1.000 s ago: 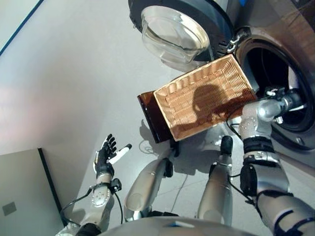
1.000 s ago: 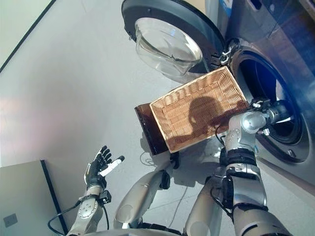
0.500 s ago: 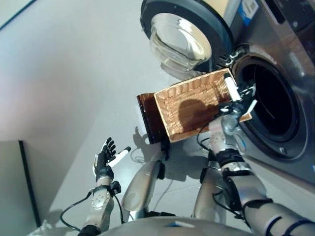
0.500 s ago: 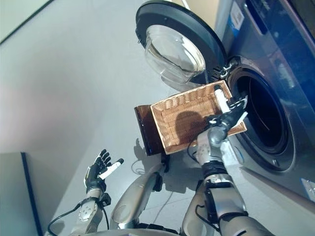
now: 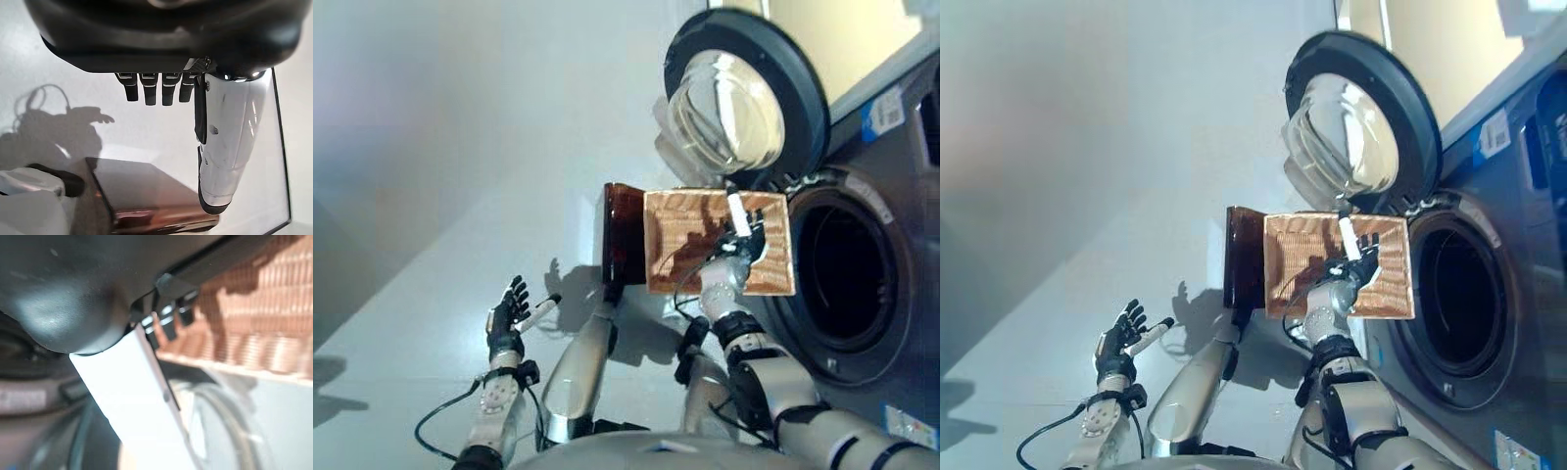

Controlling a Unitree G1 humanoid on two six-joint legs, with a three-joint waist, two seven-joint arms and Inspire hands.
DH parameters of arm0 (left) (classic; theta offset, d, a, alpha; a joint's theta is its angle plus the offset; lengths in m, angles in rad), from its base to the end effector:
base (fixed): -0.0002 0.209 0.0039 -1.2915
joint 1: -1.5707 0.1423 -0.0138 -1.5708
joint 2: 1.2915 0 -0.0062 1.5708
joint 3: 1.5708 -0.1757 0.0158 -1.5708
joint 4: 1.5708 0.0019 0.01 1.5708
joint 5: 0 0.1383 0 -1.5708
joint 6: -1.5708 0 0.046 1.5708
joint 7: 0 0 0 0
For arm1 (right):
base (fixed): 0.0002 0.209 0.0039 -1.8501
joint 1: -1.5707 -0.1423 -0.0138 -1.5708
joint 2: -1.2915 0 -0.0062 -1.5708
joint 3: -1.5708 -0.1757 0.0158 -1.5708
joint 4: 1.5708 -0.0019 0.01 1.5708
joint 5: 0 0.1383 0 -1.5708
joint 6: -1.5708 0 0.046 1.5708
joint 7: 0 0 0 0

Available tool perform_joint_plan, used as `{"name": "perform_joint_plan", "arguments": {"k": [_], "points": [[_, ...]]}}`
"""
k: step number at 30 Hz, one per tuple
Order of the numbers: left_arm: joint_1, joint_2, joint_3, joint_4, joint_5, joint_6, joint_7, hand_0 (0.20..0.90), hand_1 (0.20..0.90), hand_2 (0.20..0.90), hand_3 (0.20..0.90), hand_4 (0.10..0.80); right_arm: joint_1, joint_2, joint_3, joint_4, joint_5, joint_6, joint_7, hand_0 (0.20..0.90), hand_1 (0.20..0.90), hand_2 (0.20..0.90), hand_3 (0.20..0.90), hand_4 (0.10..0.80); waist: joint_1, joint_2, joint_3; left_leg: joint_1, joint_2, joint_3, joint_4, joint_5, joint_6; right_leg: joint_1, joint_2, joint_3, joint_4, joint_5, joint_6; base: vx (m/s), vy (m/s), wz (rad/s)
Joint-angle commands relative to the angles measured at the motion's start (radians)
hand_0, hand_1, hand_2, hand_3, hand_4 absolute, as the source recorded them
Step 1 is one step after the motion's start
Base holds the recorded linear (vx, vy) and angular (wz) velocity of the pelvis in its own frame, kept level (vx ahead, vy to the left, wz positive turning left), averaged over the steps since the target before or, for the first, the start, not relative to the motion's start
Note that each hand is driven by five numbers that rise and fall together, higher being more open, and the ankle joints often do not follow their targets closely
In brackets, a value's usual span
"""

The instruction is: Pick up the clothes and place them into the washing machine

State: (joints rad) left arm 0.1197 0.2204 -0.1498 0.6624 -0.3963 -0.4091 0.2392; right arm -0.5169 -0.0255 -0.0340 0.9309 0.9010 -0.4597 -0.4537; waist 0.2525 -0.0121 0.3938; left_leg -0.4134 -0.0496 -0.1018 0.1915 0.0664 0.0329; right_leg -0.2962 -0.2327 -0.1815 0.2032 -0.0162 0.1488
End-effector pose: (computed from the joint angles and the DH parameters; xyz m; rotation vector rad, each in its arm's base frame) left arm 0.1295 0.1979 -0.0581 -0.0565 0.3903 0.3596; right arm 0.2746 -0.1482 0.0181 0.7650 0.1813 -0.7280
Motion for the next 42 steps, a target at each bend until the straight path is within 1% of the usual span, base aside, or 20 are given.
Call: {"name": "perform_joint_plan", "arguments": {"k": [1, 3, 5, 8, 9, 10, 12, 14, 16, 19, 23, 28, 33, 35, 37, 39, 42], "points": [[0.012, 0.051, 0.043, -0.012, 0.04, -0.034, 0.005, 0.9, 0.9, 0.9, 0.9, 0.8, 0.087, -0.025, 0.012, -0.063, -0.028, -0.043, 0.054, 0.9, 0.9, 0.9, 0.9, 0.8, 0.026, -0.022, -0.082, -0.001, 0.012, 0.024, 0.011, -0.047, -0.064, 0.063, 0.011, -0.007, -0.043, 0.001, -0.049, 0.082, 0.012, -0.04], [0.011, 0.045, 0.051, 0.026, 0.043, -0.025, 0.001, 0.9, 0.9, 0.9, 0.9, 0.8, 0.145, -0.015, 0.027, -0.074, -0.034, -0.023, 0.078, 0.9, 0.9, 0.9, 0.9, 0.8, 0.015, -0.039, -0.109, 0.031, 0.015, 0.026, -0.014, -0.043, -0.063, 0.087, 0.016, -0.01, -0.063, 0.007, -0.045, 0.102, 0.011, -0.02], [0.011, 0.039, 0.06, 0.062, 0.057, -0.017, -0.002, 0.9, 0.9, 0.9, 0.9, 0.8, 0.197, -0.019, 0.047, -0.068, -0.079, 0.007, 0.099, 0.9, 0.9, 0.9, 0.9, 0.8, -0.002, -0.053, -0.137, 0.059, 0.019, 0.035, -0.032, -0.043, -0.061, 0.107, 0.022, -0.009, -0.085, 0.012, -0.042, 0.096, 0.016, -0.07], [0.02, 0.03, 0.078, 0.143, 0.074, -0.01, -0.005, 0.9, 0.9, 0.9, 0.9, 0.8, 0.274, -0.045, 0.067, -0.046, -0.198, 0.061, 0.118, 0.9, 0.9, 0.9, 0.9, 0.8, -0.027, -0.065, -0.179, 0.11, 0.027, 0.051, -0.06, -0.044, -0.059, 0.135, 0.029, 0.003, -0.105, 0.023, -0.038, 0.077, 0.018, -0.13], [0.024, 0.028, 0.078, 0.168, 0.078, -0.012, -0.01, 0.9, 0.9, 0.9, 0.9, 0.8, 0.293, -0.053, 0.067, -0.032, -0.228, 0.075, 0.121, 0.9, 0.9, 0.9, 0.9, 0.8, -0.032, -0.066, -0.192, 0.129, 0.029, 0.058, -0.075, -0.043, -0.058, 0.146, 0.03, 0.006, -0.113, 0.026, -0.037, 0.083, 0.007, -0.23], [0.026, 0.024, 0.084, 0.194, 0.092, -0.006, -0.017, 0.9, 0.9, 0.9, 0.9, 0.8, 0.316, -0.067, 0.081, -0.009, -0.302, 0.099, 0.126, 0.9, 0.9, 0.9, 0.9, 0.8, -0.041, -0.067, -0.206, 0.145, 0.032, 0.062, -0.088, -0.04, -0.059, 0.156, 0.032, 0.006, -0.12, 0.028, -0.036, 0.077, 0.006, -0.24], [0.028, 0.024, 0.093, 0.256, 0.11, -0.004, -0.015, 0.9, 0.9, 0.9, 0.9, 0.8, 0.367, -0.091, 0.093, 0.019, -0.396, 0.132, 0.135, 0.9, 0.9, 0.9, 0.9, 0.8, -0.063, -0.066, -0.237, 0.175, 0.034, 0.07, -0.109, -0.038, -0.06, 0.171, 0.037, 0.012, -0.131, 0.033, -0.032, 0.064, -0.003, -0.16], [0.026, 0.024, 0.099, 0.321, 0.138, 0.004, -0.022, 0.9, 0.9, 0.9, 0.9, 0.8, 0.416, -0.116, 0.131, 0.035, -0.553, 0.162, 0.138, 0.9, 0.9, 0.9, 0.9, 0.8, -0.079, -0.064, -0.264, 0.205, 0.037, 0.078, -0.126, -0.037, -0.059, 0.187, 0.04, 0.02, -0.143, 0.037, -0.029, 0.077, -0.017, -0.16], [0.027, 0.025, 0.099, 0.389, 0.173, 0.01, -0.023, 0.9, 0.9, 0.9, 0.9, 0.8, 0.473, -0.139, 0.156, 0.031, -0.664, 0.189, 0.147, 0.9, 0.9, 0.9, 0.9, 0.8, -0.092, -0.062, -0.29, 0.237, 0.043, 0.085, -0.143, -0.036, -0.06, 0.208, 0.043, 0.029, -0.154, 0.04, -0.026, 0.072, -0.038, -0.11], [0.033, 0.017, 0.087, 0.45, 0.212, 0.022, -0.045, 0.9, 0.9, 0.9, 0.9, 0.8, 0.55, -0.169, 0.16, 0.073, -0.802, 0.219, 0.159, 0.9, 0.9, 0.9, 0.9, 0.8, -0.115, -0.053, -0.329, 0.279, 0.048, 0.094, -0.166, -0.036, -0.061, 0.238, 0.045, 0.034, -0.167, 0.042, -0.024, 0.064, -0.033, -0.12], [0.034, 0.004, 0.079, 0.515, 0.221, 0.038, -0.079, 0.9, 0.9, 0.9, 0.9, 0.8, 0.606, -0.185, 0.137, 0.125, -0.852, 0.236, 0.193, 0.9, 0.9, 0.9, 0.9, 0.8, -0.14, -0.037, -0.367, 0.318, 0.054, 0.104, -0.179, -0.034, -0.062, 0.261, 0.048, 0.048, -0.181, 0.046, -0.021, 0.012, -0.045, -0.14], [0.016, -0.013, 0.053, 0.58, 0.26, 0.061, -0.09, 0.9, 0.9, 0.9, 0.9, 0.8, 0.641, -0.185, 0.129, 0.2, -0.947, 0.266, 0.176, 0.9, 0.9, 0.9, 0.9, 0.8, -0.162, -0.028, -0.401, 0.357, 0.059, 0.11, -0.191, -0.032, -0.066, 0.293, 0.053, 0.049, -0.173, 0.034, -0.023, -0.007, -0.048, -0.06], [0.003, -0.04, 0.033, 0.64, 0.293, 0.102, -0.105, 0.9, 0.9, 0.9, 0.9, 0.8, 0.661, -0.178, 0.099, 0.291, -0.997, 0.299, 0.152, 0.9, 0.9, 0.9, 0.9, 0.8, -0.192, -0.014, -0.433, 0.4, 0.065, 0.116, -0.191, -0.041, -0.065, 0.326, 0.055, 0.061, -0.159, 0.017, -0.026, -0.006, -0.031, -0.04], [-0.007, -0.049, 0.01, 0.682, 0.348, 0.136, -0.132, 0.9, 0.9, 0.9, 0.9, 0.8, 0.667, -0.177, 0.103, 0.362, -1.045, 0.327, 0.144, 0.9, 0.9, 0.9, 0.9, 0.8, -0.204, -0.008, -0.45, 0.418, 0.069, 0.12, -0.185, -0.047, -0.065, 0.342, 0.06, 0.065, -0.147, 0.004, -0.03, 0.005, -0.028, -0.05], [-0.007, -0.052, 0.007, 0.685, 0.357, 0.141, -0.137, 0.9, 0.9, 0.9, 0.9, 0.8, 0.67, -0.177, 0.104, 0.382, -1.051, 0.332, 0.151, 0.9, 0.9, 0.9, 0.9, 0.8, -0.208, -0.008, -0.456, 0.425, 0.069, 0.121, -0.184, -0.05, -0.065, 0.349, 0.061, 0.066, -0.144, 0.0, -0.032, 0.02, -0.022, -0.06], [-0.01, -0.055, -0.003, 0.692, 0.398, 0.161, -0.16, 0.9, 0.9, 0.9, 0.9, 0.8, 0.664, -0.183, 0.114, 0.452, -1.084, 0.355, 0.165, 0.9, 0.9, 0.9, 0.9, 0.8, -0.212, -0.005, -0.471, 0.44, 0.07, 0.117, -0.181, -0.058, -0.064, 0.362, 0.065, 0.067, -0.145, -0.007, -0.036, 0.011, -0.016, -0.03], [-0.017, -0.052, -0.006, 0.706, 0.422, 0.177, -0.174, 0.9, 0.9, 0.9, 0.9, 0.8, 0.646, -0.197, 0.109, 0.472, -1.086, 0.364, 0.169, 0.9, 0.9, 0.9, 0.9, 0.8, -0.211, -0.005, -0.484, 0.444, 0.071, 0.121, -0.178, -0.063, -0.062, 0.363, 0.069, 0.077, -0.149, -0.009, -0.037, -0.002, -0.011, 0.0]]}}
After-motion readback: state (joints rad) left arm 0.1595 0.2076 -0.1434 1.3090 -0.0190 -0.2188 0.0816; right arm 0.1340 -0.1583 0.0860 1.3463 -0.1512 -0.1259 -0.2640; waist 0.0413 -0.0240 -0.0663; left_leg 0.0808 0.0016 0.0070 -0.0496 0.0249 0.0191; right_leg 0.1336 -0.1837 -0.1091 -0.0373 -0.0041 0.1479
